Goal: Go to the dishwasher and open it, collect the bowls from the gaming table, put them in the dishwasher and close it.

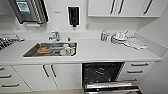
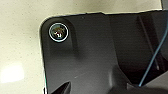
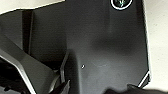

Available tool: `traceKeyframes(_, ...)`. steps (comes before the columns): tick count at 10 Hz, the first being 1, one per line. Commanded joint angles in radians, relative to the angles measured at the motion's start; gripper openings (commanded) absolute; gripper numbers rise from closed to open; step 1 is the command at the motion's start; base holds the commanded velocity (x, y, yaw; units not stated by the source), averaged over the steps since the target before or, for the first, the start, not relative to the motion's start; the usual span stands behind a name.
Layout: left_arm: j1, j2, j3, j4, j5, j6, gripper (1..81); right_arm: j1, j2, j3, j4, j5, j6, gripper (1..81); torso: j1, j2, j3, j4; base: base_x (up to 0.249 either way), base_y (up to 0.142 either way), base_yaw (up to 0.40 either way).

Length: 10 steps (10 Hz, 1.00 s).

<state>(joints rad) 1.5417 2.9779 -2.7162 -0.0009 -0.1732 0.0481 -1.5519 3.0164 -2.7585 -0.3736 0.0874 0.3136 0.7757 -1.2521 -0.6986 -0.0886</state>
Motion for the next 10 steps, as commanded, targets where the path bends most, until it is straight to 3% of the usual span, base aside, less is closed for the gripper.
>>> traceKeyframes(1, -0.012, -0.012, -0.004, 0.002, 0.063, 0.001, 81.1, 0.017, 0.003, 0.002, -0.007, -0.057, -0.007, 81.1, -0.061, 0.094, 0.000, 0.000, 0.000, 0.000, 0.000)
traceKeyframes(2, -0.013, -0.012, -0.005, 0.002, 0.063, 0.001, 81.1, 0.015, 0.006, 0.004, -0.010, -0.055, -0.007, 81.1, -0.085, 0.133, 0.068, 0.000, 0.000, 0.000, 0.000)
traceKeyframes(10, -0.013, -0.012, -0.005, 0.001, 0.063, 0.003, 81.1, 0.012, 0.006, -0.001, -0.011, -0.057, -0.008, 81.1, -0.263, 0.407, 0.272, 0.000, 0.000, 0.000, 0.000)
